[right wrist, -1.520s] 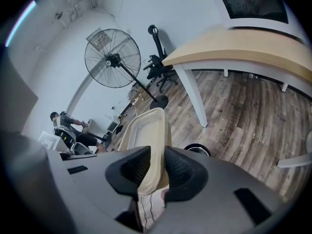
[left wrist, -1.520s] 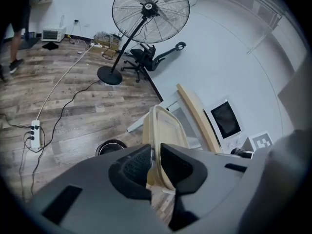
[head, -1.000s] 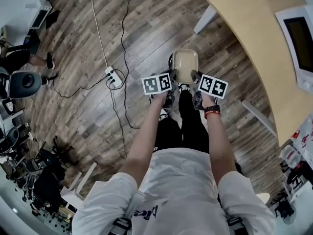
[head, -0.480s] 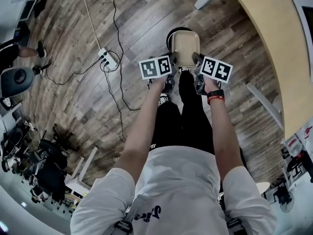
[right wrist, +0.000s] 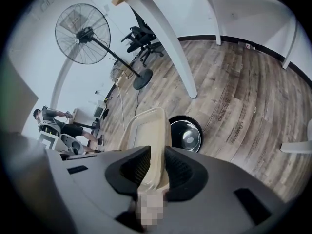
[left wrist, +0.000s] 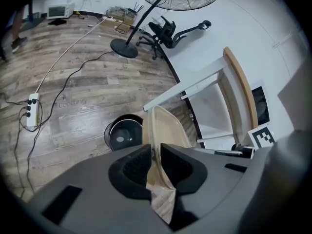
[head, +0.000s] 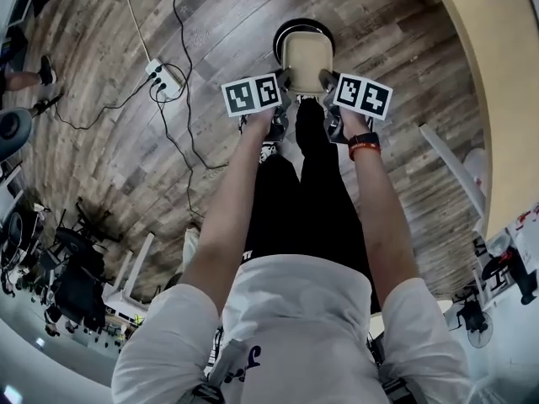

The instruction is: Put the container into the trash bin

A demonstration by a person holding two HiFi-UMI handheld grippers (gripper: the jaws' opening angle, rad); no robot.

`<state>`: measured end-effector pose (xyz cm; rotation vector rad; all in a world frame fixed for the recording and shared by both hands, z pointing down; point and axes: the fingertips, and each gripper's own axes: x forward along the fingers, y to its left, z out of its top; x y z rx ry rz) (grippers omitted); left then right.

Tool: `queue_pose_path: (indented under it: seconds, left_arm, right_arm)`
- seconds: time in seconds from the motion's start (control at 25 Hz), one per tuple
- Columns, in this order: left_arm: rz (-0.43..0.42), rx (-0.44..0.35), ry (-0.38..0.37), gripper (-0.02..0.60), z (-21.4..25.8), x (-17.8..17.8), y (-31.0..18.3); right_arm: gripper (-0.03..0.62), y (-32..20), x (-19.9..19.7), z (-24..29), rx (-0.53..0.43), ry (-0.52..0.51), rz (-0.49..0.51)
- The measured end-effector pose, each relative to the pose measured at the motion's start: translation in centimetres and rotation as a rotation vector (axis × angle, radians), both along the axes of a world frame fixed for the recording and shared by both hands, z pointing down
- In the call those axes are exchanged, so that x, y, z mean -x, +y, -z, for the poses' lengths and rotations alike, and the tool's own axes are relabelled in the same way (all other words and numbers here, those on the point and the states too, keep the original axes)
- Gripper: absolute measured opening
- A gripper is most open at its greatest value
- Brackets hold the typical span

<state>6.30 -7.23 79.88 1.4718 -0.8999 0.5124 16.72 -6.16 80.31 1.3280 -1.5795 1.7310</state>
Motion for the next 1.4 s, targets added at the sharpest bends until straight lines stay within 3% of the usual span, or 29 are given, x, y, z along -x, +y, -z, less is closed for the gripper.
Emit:
queue_pose_path:
  seconds: [1.16,1.4]
  left_arm:
    - [-0.031,0.143,-0.024,0.077,-16.9,0.7,0.7]
    - [-0.054,0.173,-0.045,0.084,-20.3,0.7,0.4]
  right_arm:
    - [0.121,1.0,0.6,-17.0,0.19,0.001,-0.002]
    - [0.127,0.6,0.7,-20.0,0.186,0.024,-0.003]
